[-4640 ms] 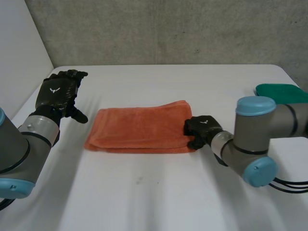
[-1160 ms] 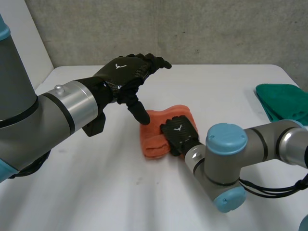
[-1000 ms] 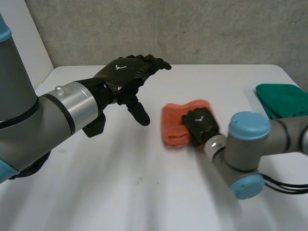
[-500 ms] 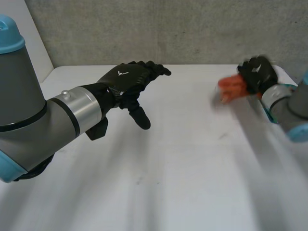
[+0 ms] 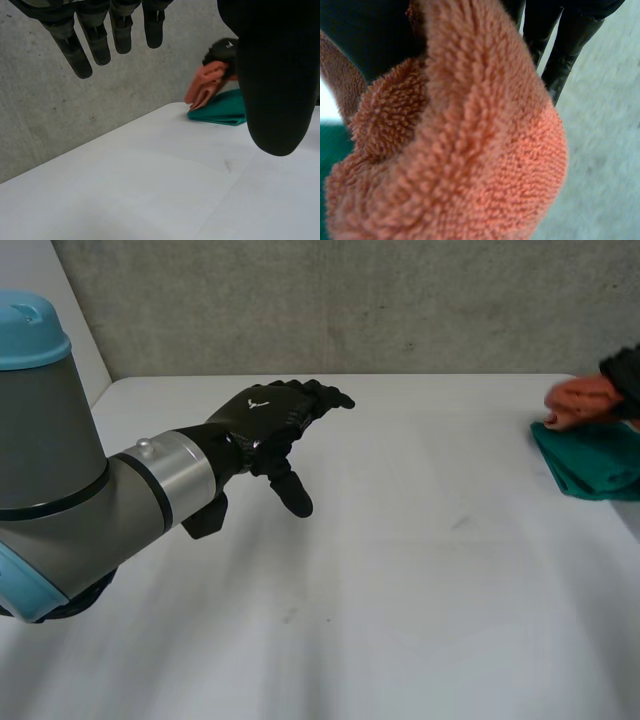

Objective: Fold the laundry.

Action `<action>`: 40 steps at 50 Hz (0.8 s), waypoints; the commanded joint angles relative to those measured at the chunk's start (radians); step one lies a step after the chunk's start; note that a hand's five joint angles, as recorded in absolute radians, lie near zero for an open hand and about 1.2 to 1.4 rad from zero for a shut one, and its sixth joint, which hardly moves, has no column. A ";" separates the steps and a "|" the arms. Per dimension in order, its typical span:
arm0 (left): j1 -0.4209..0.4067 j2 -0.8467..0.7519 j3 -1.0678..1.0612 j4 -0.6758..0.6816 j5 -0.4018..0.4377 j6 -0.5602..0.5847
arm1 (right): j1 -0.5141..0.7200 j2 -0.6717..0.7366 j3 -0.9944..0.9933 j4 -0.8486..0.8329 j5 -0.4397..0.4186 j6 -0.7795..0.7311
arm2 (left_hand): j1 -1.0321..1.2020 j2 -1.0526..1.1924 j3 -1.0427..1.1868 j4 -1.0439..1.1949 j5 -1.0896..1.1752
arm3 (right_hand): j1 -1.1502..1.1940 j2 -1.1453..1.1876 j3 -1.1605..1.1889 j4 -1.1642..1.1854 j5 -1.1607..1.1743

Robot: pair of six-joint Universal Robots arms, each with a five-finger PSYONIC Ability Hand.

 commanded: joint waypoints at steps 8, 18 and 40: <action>-0.001 -0.007 -0.001 0.005 0.001 -0.002 | -0.138 0.014 0.120 0.012 -0.096 -0.078 | 0.004 -0.007 -0.013 -0.005 -0.029 | 0.457 0.152 0.169 0.137 0.286; 0.003 -0.012 0.000 0.005 0.001 -0.014 | -0.133 -0.064 0.161 0.111 -0.069 -0.079 | 0.007 -0.004 -0.010 -0.003 -0.026 | -0.684 -0.989 -0.972 -1.004 -0.855; 0.056 0.111 0.008 0.027 -0.062 -0.060 | 0.233 -0.559 0.272 0.159 0.497 0.105 | 0.001 -0.010 -0.016 -0.008 -0.032 | -0.684 -0.989 -0.972 -1.004 -0.855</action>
